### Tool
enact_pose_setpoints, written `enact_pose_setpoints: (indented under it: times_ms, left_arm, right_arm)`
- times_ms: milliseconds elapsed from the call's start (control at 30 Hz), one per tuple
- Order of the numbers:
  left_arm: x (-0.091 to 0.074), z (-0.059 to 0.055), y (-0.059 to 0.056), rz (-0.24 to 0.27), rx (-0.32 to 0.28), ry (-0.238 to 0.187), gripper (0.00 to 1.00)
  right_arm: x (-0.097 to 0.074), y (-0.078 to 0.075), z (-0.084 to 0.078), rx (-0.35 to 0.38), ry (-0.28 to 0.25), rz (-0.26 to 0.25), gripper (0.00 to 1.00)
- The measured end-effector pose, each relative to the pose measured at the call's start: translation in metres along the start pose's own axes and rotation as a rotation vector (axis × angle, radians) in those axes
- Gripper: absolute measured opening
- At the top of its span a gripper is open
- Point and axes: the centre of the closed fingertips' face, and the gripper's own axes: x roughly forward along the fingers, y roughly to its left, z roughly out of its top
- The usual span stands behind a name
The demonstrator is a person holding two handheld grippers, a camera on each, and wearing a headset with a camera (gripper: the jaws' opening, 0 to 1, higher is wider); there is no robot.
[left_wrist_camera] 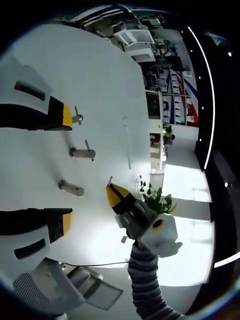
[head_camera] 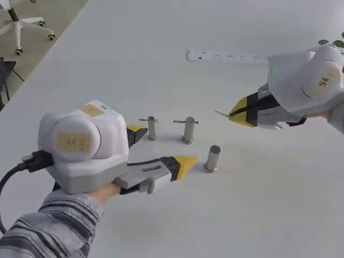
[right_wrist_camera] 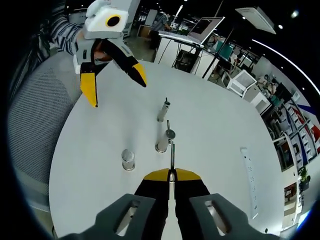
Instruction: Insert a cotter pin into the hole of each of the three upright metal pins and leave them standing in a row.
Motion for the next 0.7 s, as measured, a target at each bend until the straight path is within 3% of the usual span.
enact_pose_setpoints:
  times_ms: [300,433,700]
  left_arm:
    - [0.009,0.008,-0.008,-0.034,-0.012,0.021,0.47]
    - [0.012,0.012,-0.010,-0.042,-0.047,0.017,0.45]
    - [0.016,0.014,-0.016,-0.082,-0.149,0.011,0.31]
  right_arm:
    - [0.004,0.014,0.020,-0.082,-0.049,0.027,0.00]
    - [0.006,0.021,0.025,-0.108,-0.065,0.038,0.00]
    - [0.005,0.035,0.038,-0.153,-0.092,0.064,0.00]
